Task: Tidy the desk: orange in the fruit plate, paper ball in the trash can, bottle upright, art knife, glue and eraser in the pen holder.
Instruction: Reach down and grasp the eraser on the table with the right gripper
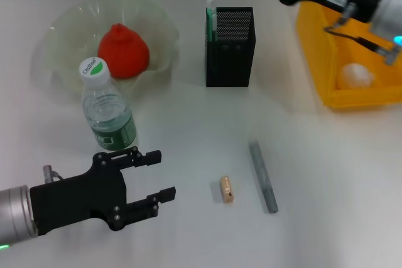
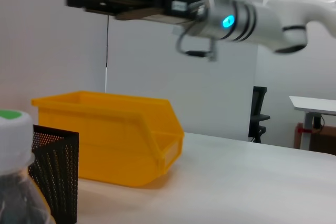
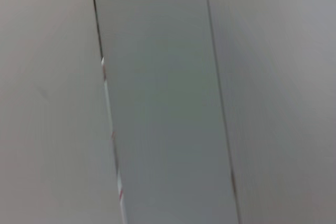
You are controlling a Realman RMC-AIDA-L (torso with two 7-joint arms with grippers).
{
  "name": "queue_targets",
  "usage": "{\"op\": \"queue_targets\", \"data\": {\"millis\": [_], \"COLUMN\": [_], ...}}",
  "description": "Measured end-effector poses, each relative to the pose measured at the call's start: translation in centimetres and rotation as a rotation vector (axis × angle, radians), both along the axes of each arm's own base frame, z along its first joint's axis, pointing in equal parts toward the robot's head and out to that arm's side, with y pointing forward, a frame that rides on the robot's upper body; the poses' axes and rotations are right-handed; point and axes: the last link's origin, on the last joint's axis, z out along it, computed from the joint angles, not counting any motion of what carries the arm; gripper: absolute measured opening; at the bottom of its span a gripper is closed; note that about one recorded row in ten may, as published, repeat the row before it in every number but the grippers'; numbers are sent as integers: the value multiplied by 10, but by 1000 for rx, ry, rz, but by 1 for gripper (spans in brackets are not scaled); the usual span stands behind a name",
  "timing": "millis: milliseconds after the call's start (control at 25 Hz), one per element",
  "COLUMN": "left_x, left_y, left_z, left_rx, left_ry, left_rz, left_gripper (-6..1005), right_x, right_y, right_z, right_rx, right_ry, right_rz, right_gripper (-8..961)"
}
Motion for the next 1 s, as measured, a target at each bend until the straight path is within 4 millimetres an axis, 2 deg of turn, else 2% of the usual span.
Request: {"op": "queue_targets", "data": {"millis": [80, 120, 160, 280, 320, 400, 440, 520, 560, 600, 640, 720, 760, 920, 1000], "left_x": [-1, -4, -4, -10, -14, -18, -18, -21, -22, -23, -23, -23, -22, -22, -22], "left_y": [-1, -4, -4, -11, -15, -18, -18, -21, -21, -21, -21, -21, -20, -19, -19], "left_z": [2, 5, 5, 9, 12, 15, 15, 18, 18, 19, 19, 19, 19, 18, 19], "left_rx": [0, -4, -4, -12, -6, 8, 8, 21, 25, 26, 26, 24, 23, 24, 25], "left_ry": [0, 6, 6, 26, 38, 45, 45, 47, 47, 48, 48, 47, 47, 47, 48], "left_rz": [0, 0, 0, -3, 2, 12, 12, 25, 29, 31, 31, 33, 34, 36, 37], "left_gripper": [640, 640, 640, 640, 640, 640, 640, 640, 640, 640, 640, 640, 640, 640, 640], "right_x": [-3, -4, -4, -1, 1, 1, 0, -1, -1, -5, -5, -13, -13, -18, -19], "right_y": [-13, -25, -25, -37, -42, -42, -43, -45, -45, -49, -49, -52, -52, -59, -61], "right_z": [8, 10, 10, 4, -1, -4, -6, -19, -19, -33, -33, -51, -51, -76, -82], "right_rx": [-48, -111, -111, -240, -339, -391, -423, -494, -494, -534, -534, -587, -587, -641, -646], "right_ry": [-75, -175, -175, -346, -413, -439, -462, -606, -606, -699, -699, -778, -778, -914, -941], "right_rz": [-26, -68, -68, -129, -170, -194, -207, -197, -197, -159, -159, -111, -111, -37, -17], "right_gripper": [573, 575, 578, 585, 632, 726, 725, 724, 723, 722, 722, 722, 722, 722, 721]}}
